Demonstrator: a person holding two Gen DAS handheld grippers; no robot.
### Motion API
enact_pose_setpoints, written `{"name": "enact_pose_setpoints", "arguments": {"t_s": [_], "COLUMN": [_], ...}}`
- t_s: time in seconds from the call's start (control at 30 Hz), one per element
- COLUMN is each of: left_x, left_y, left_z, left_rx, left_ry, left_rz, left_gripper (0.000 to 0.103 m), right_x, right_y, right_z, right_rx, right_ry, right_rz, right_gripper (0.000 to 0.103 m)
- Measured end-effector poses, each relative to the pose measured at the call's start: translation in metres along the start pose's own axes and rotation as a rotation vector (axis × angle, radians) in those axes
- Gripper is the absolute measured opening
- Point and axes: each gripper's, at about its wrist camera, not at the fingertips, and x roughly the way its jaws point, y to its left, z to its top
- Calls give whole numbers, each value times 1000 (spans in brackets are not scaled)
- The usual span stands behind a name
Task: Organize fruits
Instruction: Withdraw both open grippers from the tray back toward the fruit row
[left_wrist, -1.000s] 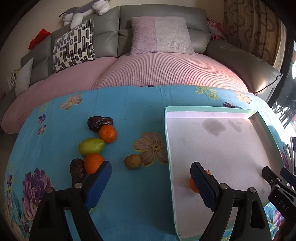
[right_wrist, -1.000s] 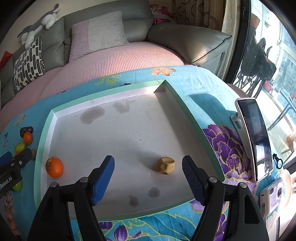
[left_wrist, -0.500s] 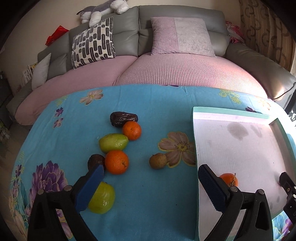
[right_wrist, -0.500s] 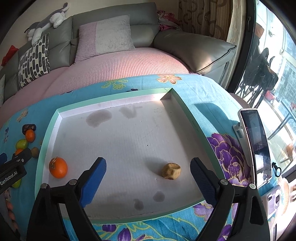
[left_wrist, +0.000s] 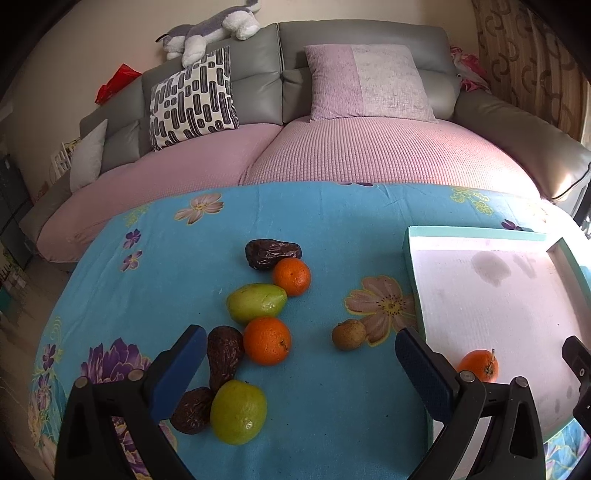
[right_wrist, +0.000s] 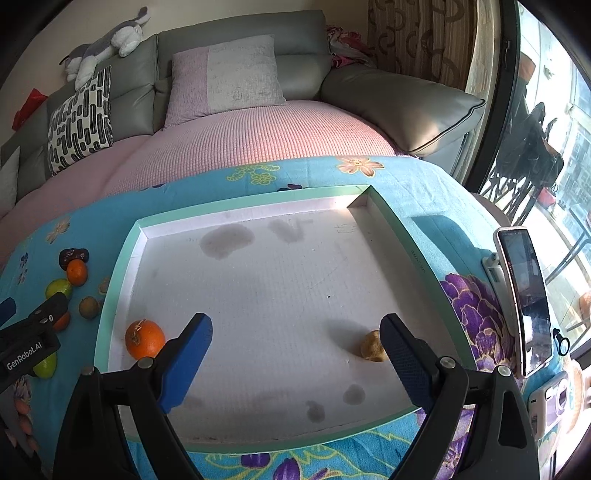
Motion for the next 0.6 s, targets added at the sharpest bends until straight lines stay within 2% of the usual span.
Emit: {"name": "enact_pose_setpoints", "arguments": {"t_s": [0.33,0.6], "left_x": [-1,-9], "left_y": [35,69], "left_z": [6,10], "left_rx": [-19,-59], "left_ry": [-12,-54], "left_rz": [-1,30], "left_gripper": [103,103], "right_x": [-2,-7], "right_y": [35,72], "right_z": [4,3], "right_rx": [-41,-94], "right_ry": [-16,-24], "right_rz": [24,70], "right_gripper": [93,93]}}
